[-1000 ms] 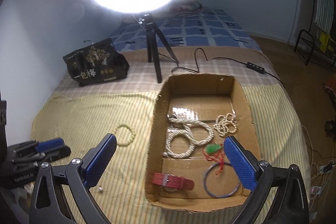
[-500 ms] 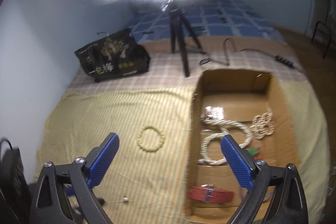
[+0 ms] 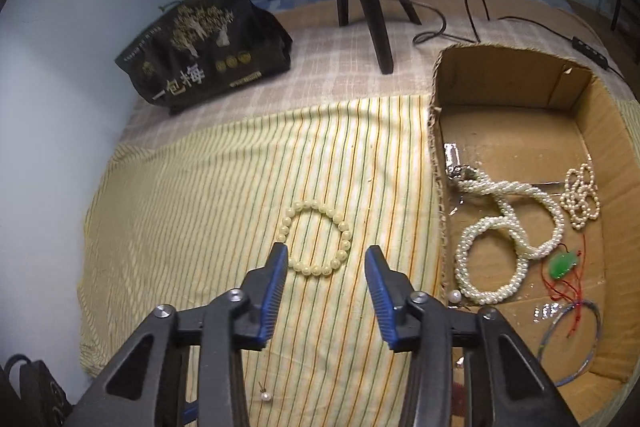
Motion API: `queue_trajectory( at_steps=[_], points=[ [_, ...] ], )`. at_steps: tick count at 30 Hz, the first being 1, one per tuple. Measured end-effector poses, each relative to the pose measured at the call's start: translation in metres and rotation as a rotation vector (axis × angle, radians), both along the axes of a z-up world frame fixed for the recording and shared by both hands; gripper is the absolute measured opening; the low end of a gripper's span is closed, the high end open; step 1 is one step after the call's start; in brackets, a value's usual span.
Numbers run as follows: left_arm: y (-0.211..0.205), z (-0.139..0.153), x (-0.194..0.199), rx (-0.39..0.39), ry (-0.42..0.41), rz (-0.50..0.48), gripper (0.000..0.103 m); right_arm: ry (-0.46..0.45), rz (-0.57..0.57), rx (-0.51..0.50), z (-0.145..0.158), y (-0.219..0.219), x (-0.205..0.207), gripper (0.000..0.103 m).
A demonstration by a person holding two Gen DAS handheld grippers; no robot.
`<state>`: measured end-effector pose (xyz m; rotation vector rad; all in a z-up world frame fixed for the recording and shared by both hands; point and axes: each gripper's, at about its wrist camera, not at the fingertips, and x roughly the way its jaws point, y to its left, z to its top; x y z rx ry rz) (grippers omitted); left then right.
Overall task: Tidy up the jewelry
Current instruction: 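Grasp the cream beaded bracelet with the right tool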
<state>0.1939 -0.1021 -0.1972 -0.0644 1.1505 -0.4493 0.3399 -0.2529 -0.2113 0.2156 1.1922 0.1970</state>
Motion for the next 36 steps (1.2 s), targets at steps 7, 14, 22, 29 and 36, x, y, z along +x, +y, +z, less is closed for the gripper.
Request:
queue_trajectory(
  at_steps=[7, 14, 22, 29, 36],
  points=[
    [-0.007, -0.012, -0.001, 0.022, 0.010, -0.030, 0.029, 0.009, 0.013, -0.080, -0.011, 0.013, 0.005, 0.033],
    [-0.013, -0.022, 0.002, 0.052, 0.014, -0.034, 0.029, -0.010, 0.023, -0.111, -0.011, 0.018, 0.006, 0.031],
    [-0.013, -0.025, 0.004, 0.047, 0.014, -0.027, 0.027, -0.025, 0.068, -0.124, -0.010, 0.034, 0.012, 0.027],
    [-0.013, -0.026, 0.008, 0.048, 0.015, -0.020, 0.024, 0.005, 0.061, -0.162, -0.024, 0.035, 0.018, 0.025],
    [-0.015, -0.032, 0.013, 0.057, 0.025, -0.025, 0.024, 0.013, 0.071, -0.225, -0.036, 0.037, 0.023, 0.024]
  ],
)
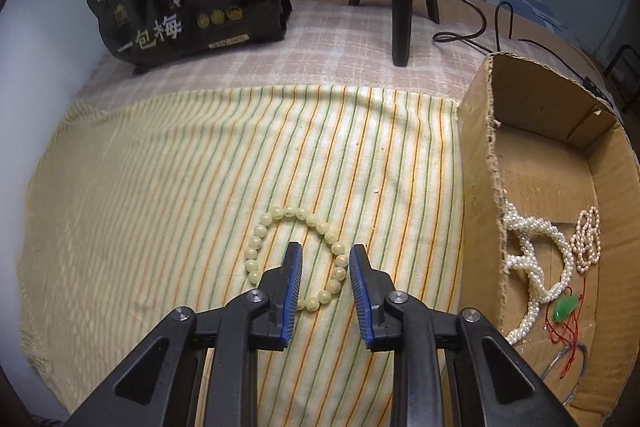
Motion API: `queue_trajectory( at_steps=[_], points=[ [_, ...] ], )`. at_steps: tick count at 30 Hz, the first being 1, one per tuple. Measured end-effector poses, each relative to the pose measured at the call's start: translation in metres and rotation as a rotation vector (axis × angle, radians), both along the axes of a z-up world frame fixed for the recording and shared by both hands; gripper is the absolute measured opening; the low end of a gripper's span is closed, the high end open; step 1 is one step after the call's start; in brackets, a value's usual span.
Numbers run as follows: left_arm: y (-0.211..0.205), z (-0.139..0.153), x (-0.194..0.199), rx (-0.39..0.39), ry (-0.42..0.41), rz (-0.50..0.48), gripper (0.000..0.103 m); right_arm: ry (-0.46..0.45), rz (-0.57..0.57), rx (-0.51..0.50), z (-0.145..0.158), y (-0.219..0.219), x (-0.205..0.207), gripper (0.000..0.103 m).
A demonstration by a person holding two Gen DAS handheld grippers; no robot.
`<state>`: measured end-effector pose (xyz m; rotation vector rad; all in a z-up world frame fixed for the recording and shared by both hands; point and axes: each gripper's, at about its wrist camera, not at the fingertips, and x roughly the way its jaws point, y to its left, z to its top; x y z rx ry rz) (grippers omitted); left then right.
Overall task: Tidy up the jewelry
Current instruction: 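Grasp the cream beaded bracelet with the right tool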
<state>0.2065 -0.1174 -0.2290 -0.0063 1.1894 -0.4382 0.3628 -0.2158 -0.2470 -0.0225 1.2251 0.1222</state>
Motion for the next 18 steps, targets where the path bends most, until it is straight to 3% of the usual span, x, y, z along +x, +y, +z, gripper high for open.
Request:
queue_trajectory(
  at_steps=[10, 14, 18],
  points=[
    [-0.011, -0.009, 0.005, 0.017, 0.003, -0.003, 0.024, 0.005, 0.005, -0.028, -0.012, 0.003, 0.005, 0.024],
    [-0.017, -0.012, 0.008, 0.034, -0.002, 0.006, 0.012, 0.003, 0.010, -0.036, -0.014, 0.005, 0.006, 0.023],
    [-0.020, -0.014, 0.010, 0.032, -0.003, 0.013, 0.008, -0.006, 0.022, -0.038, -0.012, 0.007, 0.003, 0.008]
  ],
)
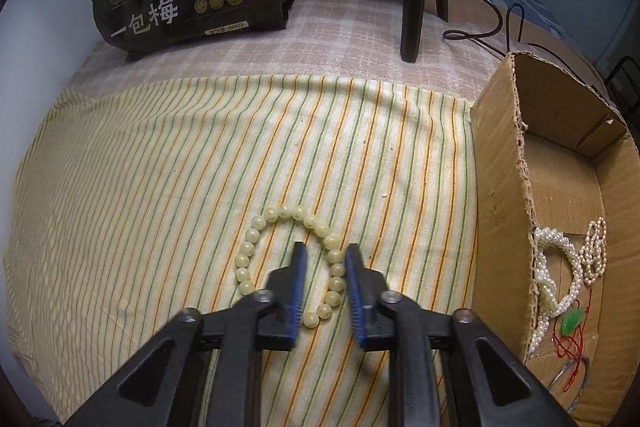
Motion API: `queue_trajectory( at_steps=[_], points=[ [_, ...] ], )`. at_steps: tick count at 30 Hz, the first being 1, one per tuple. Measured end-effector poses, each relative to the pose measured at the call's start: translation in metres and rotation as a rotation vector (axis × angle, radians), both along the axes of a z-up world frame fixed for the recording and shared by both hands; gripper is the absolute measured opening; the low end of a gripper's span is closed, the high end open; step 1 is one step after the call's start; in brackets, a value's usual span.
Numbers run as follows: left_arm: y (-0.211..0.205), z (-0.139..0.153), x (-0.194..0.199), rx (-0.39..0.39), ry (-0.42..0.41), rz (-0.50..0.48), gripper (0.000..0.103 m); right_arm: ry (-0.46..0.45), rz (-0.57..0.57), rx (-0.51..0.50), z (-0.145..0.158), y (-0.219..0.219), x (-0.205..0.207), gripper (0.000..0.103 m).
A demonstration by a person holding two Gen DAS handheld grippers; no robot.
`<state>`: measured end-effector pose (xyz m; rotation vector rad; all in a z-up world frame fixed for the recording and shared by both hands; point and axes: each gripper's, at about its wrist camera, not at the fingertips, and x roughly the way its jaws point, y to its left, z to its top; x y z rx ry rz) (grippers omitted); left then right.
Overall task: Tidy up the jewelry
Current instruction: 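Grasp the cream beaded bracelet with the right tool, then carry the beaded bracelet in the right tool into the box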
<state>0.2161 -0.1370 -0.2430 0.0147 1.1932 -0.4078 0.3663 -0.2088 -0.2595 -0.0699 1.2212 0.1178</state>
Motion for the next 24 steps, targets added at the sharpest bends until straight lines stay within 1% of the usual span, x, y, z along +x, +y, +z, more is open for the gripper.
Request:
queue_trajectory(
  at_steps=[2, 6, 11, 17, 24],
  points=[
    [0.000, 0.001, 0.000, 0.003, -0.004, -0.001, 0.007, -0.004, 0.005, 0.002, 0.000, 0.000, 0.000, 0.006],
    [0.001, 0.003, -0.003, 0.002, -0.008, 0.004, 0.007, -0.008, 0.011, 0.014, 0.000, 0.000, -0.002, 0.005],
    [0.018, 0.006, -0.006, -0.011, -0.010, 0.027, 0.007, -0.016, 0.000, 0.054, 0.007, -0.006, -0.006, 0.005],
    [0.032, 0.019, -0.008, -0.038, -0.026, 0.048, 0.006, -0.061, -0.016, 0.113, 0.031, -0.012, -0.013, 0.005],
    [0.046, 0.041, -0.011, -0.069, -0.064, 0.045, 0.006, -0.108, -0.001, 0.133, 0.058, -0.016, -0.028, 0.005]
  ],
)
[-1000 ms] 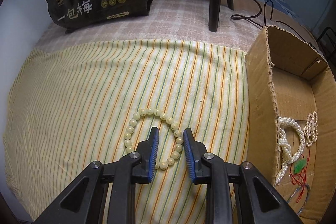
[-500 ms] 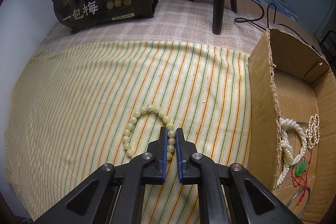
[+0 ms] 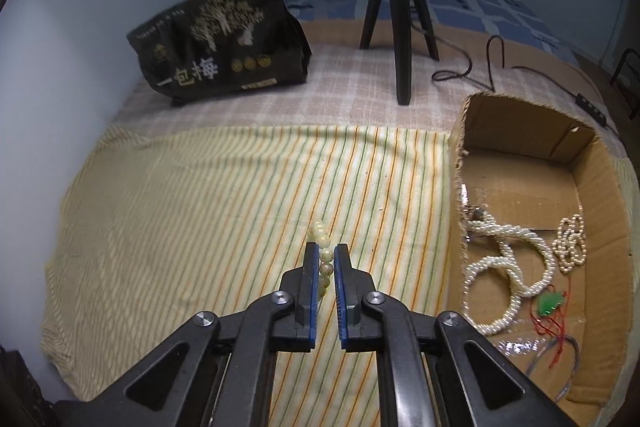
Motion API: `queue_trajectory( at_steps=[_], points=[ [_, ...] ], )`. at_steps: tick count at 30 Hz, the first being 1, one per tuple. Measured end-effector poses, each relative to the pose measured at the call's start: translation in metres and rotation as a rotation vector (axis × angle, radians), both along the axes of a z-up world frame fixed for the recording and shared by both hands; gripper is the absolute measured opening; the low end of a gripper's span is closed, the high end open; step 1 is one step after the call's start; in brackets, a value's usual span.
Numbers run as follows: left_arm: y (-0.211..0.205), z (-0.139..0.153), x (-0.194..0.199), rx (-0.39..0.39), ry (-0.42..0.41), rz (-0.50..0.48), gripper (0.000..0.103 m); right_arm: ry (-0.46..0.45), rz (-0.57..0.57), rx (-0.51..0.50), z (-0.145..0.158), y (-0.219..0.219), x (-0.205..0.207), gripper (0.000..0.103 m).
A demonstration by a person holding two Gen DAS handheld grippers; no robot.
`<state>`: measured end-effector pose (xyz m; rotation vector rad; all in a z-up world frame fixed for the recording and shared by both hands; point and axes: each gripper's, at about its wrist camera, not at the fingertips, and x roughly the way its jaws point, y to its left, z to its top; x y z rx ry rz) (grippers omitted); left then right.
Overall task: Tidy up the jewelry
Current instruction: 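Carry the beaded bracelet in the right tool into the box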
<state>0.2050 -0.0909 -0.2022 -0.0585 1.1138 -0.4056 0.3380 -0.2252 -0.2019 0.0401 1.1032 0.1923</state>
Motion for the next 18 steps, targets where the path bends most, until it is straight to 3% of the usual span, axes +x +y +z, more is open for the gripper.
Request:
queue_trajectory(
  at_steps=[18],
  points=[
    [-0.030, 0.048, -0.005, -0.082, -0.097, -0.028, 0.006, -0.148, -0.050, 0.036, 0.070, -0.050, -0.040, 0.005]
  ],
)
